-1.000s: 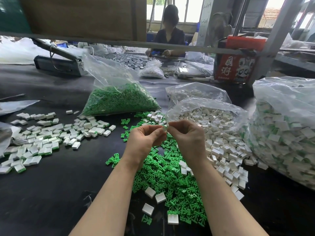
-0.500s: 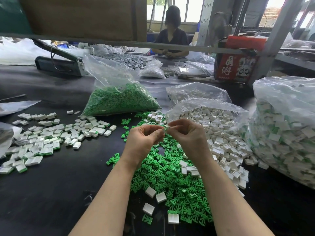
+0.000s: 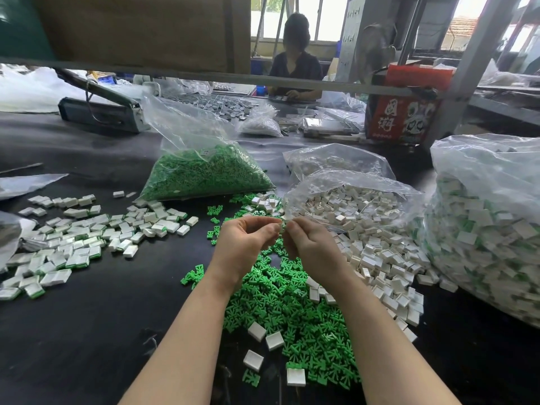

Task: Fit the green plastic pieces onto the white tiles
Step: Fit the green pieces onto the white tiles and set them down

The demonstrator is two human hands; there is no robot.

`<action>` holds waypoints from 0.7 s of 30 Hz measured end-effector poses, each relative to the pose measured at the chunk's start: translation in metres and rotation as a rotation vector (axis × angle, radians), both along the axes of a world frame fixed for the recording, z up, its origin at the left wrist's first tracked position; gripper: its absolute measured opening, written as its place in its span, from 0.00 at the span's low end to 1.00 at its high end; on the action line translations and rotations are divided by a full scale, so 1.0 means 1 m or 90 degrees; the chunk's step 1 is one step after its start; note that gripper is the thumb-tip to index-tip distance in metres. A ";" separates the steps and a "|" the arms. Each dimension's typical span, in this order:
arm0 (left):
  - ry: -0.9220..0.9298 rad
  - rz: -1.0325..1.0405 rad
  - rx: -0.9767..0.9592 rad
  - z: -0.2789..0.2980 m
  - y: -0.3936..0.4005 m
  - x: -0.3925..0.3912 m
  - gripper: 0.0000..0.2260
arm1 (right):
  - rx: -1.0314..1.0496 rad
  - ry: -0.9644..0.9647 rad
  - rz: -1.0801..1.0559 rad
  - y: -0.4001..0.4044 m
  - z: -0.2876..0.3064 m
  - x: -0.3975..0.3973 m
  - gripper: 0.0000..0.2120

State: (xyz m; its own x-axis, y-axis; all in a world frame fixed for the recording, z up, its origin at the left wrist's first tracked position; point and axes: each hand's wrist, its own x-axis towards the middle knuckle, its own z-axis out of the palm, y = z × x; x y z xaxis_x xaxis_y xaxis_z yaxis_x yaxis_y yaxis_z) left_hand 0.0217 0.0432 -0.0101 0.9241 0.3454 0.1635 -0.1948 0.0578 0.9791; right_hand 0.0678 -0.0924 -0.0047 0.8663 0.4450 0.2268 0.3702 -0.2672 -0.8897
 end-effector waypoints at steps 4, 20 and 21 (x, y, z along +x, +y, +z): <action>0.046 -0.042 0.059 0.000 -0.001 0.001 0.07 | 0.080 0.058 0.014 0.000 0.002 -0.003 0.17; 0.054 -0.203 0.108 0.000 -0.003 -0.006 0.13 | 0.077 0.102 0.060 0.001 -0.003 -0.001 0.18; 0.057 -0.214 0.109 0.000 -0.002 -0.006 0.13 | 0.081 0.115 0.074 0.000 -0.003 -0.001 0.18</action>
